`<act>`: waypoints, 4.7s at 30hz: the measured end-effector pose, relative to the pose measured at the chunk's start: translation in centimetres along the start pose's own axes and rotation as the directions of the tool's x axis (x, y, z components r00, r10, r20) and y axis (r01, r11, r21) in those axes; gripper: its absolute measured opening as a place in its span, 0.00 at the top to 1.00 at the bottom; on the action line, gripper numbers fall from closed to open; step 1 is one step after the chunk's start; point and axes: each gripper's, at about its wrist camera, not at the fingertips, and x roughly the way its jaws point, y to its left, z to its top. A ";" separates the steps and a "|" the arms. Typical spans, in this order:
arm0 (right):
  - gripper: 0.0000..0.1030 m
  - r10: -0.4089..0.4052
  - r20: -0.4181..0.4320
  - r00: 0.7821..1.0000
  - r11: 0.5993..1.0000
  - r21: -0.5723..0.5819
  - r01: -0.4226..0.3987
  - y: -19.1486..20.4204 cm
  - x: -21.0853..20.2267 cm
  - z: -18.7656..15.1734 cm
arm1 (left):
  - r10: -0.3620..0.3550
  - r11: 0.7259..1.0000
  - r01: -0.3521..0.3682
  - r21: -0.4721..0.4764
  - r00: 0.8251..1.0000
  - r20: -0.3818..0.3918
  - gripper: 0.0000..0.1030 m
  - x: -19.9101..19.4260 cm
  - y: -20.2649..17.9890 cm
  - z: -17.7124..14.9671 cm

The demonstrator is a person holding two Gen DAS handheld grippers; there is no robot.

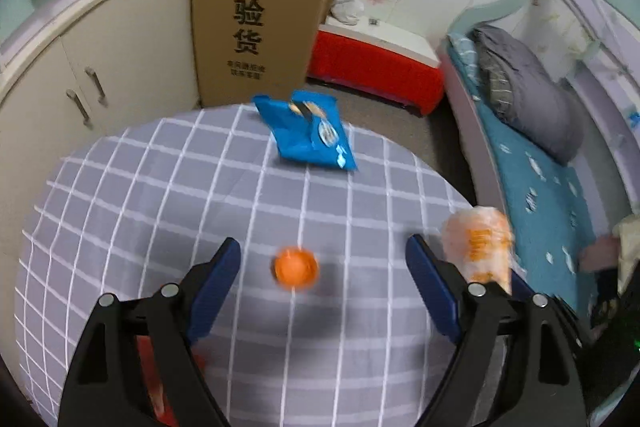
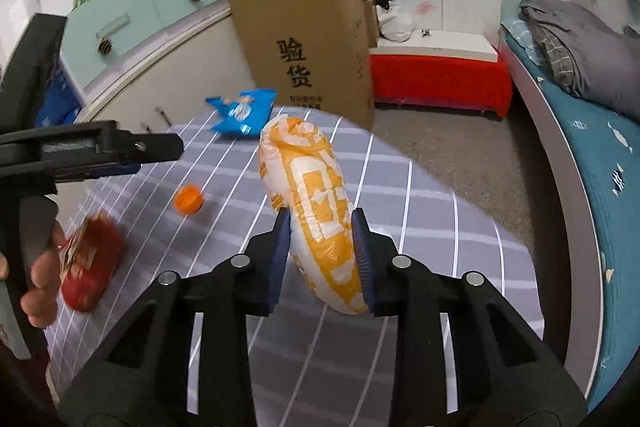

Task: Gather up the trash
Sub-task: 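Grasp the orange-white bread bag with the right tool while the left tool grasps the blue chip bag, then carry both bags over the bucket and open both tools to drop them, then bring both open tools back to the table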

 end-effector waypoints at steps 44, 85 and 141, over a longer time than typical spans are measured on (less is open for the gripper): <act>0.70 0.018 0.159 0.987 0.986 0.160 -0.044 -6.2 -9.4 0.2 | -0.107 0.961 0.087 0.263 0.992 0.063 0.87 -4.5 -13.7 -4.5; 0.42 -0.186 -0.080 0.979 0.532 0.830 0.169 -36.6 -6.9 -40.7 | -0.025 0.858 0.272 0.437 0.870 -0.492 0.86 25.2 -35.6 -37.6; 0.32 -0.312 0.291 0.905 0.757 0.651 0.052 -22.0 -27.6 -27.1 | -0.366 0.823 0.369 0.431 0.926 -0.094 0.28 -5.0 -29.6 -28.7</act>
